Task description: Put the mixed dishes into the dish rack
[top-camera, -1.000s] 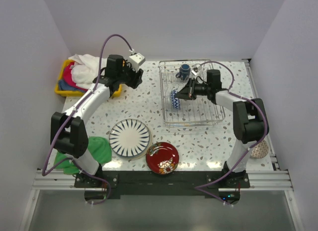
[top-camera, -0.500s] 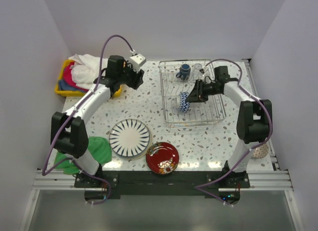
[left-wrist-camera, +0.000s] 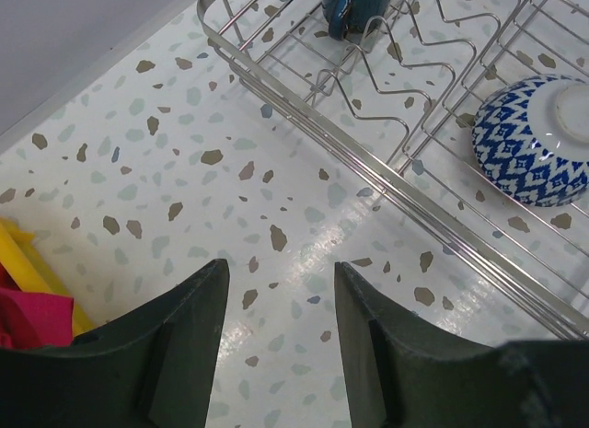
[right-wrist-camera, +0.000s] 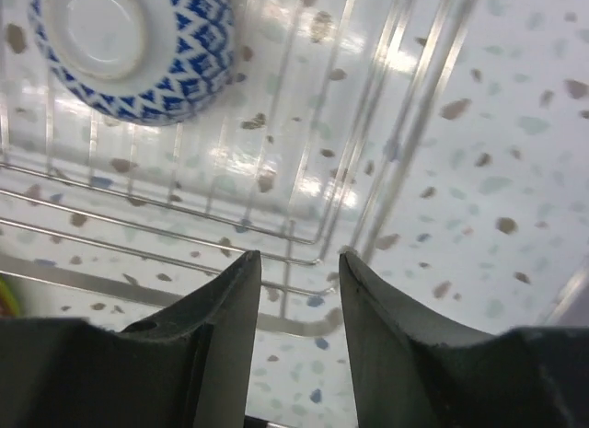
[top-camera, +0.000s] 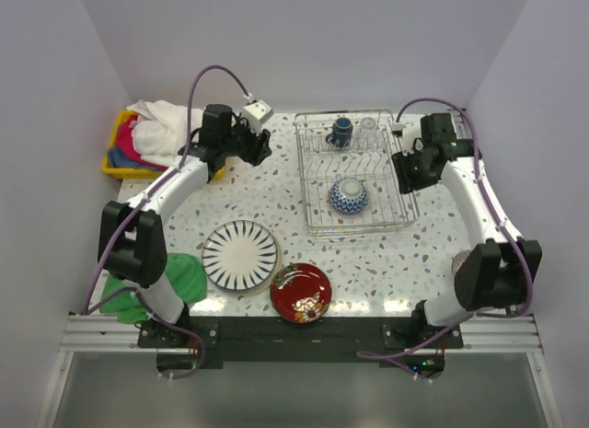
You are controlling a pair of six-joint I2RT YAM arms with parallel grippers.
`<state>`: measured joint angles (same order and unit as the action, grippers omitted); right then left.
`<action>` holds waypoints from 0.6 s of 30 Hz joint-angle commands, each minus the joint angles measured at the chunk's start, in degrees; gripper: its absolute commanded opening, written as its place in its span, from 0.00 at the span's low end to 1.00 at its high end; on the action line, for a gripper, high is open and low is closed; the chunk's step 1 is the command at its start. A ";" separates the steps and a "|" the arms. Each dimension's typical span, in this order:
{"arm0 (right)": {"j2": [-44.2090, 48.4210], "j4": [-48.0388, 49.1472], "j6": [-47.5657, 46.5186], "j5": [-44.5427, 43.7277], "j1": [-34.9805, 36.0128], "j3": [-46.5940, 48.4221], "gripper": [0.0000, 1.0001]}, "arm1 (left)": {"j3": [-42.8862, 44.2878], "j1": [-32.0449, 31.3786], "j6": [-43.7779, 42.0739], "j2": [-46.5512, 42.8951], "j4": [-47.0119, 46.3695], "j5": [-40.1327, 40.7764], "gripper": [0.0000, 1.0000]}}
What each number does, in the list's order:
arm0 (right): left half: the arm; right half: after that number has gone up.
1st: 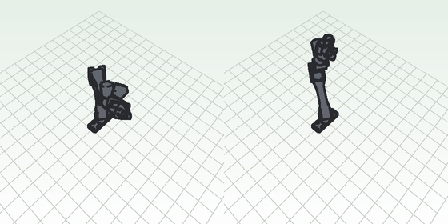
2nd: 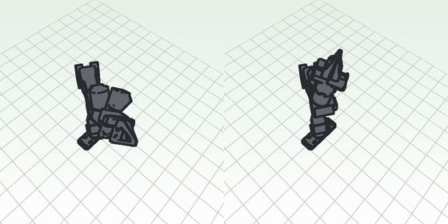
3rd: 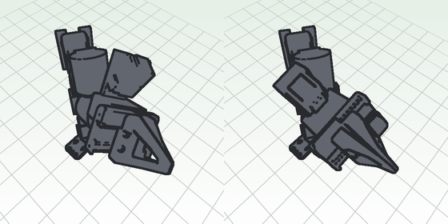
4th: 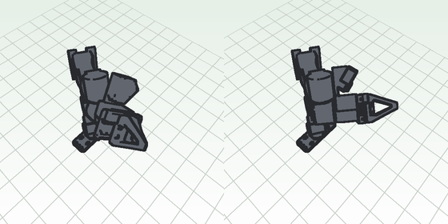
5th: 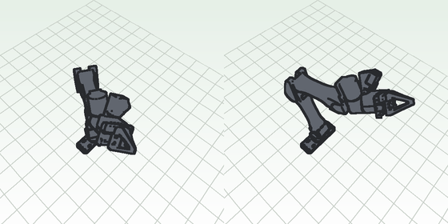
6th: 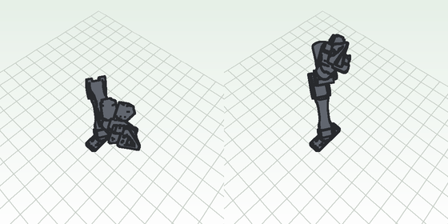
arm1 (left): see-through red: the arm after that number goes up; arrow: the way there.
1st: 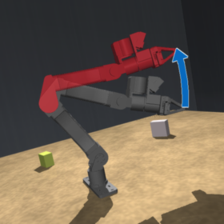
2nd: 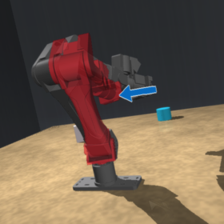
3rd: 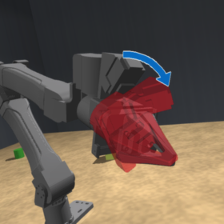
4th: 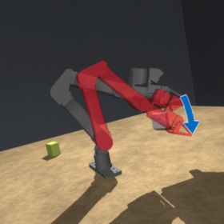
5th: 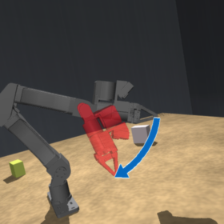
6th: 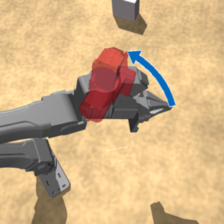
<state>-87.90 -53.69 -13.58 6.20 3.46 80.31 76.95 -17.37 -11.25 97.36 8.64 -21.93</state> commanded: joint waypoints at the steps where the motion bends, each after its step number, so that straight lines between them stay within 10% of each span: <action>1: 7.90 -7.12 -8.82 -17.51 0.05 -3.47 0.43 | 0.22 -0.13 2.89 0.72 -5.21 -2.32 0.55; 18: 11.70 -14.16 -13.83 -17.19 -18.58 -20.63 0.40 | 6.02 -0.13 4.22 5.64 -6.10 -4.17 0.55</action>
<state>-75.48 -68.29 -25.45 -12.47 -13.74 60.90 79.40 -17.37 -7.46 102.06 4.78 -24.27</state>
